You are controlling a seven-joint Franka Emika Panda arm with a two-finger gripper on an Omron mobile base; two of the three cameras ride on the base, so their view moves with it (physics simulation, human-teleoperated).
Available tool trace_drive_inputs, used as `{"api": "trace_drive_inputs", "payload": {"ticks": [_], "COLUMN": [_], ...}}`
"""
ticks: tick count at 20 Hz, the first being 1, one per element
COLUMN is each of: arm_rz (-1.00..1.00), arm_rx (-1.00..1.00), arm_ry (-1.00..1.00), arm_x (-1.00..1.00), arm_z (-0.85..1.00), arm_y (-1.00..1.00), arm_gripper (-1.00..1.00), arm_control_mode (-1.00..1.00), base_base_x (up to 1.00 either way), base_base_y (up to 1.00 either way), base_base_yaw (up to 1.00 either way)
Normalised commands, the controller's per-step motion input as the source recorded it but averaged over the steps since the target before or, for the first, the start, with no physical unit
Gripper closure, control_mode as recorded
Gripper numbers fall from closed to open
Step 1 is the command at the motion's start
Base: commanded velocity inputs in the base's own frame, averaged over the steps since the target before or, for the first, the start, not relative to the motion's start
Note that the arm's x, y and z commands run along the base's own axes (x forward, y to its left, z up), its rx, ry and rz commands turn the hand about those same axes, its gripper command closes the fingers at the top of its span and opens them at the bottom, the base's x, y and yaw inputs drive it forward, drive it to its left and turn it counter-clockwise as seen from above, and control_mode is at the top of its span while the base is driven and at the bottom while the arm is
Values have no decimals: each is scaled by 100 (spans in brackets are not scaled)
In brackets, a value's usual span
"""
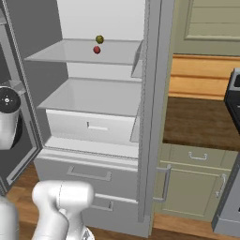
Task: Take the strawberry from the fridge and place it on top of the pancake, located on the dining counter.
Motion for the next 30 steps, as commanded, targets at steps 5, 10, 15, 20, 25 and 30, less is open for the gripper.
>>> {"api": "trace_drive_inputs", "payload": {"ticks": [5,10,15,20,25,30], "arm_rz": [5,16,35,39,15,1], "arm_rx": [-29,-73,-89,-80,-48,19], "arm_ry": [-1,0,0,9,26,11], "arm_x": [15,23,0,-12,-10,0], "arm_z": [-5,-31,-47,-47,-12,-23], "arm_y": [-99,-84,-66,-20,-33,-89], "arm_gripper": [-100,-100,-100,-100,-100,-100], "arm_control_mode": [-100,-100,-100,-100,-100,-100], "base_base_x": [0,0,0,0,0,0], "base_base_y": [0,0,0,0,0,0], "base_base_yaw": [0,0,0,0,0,0]}}
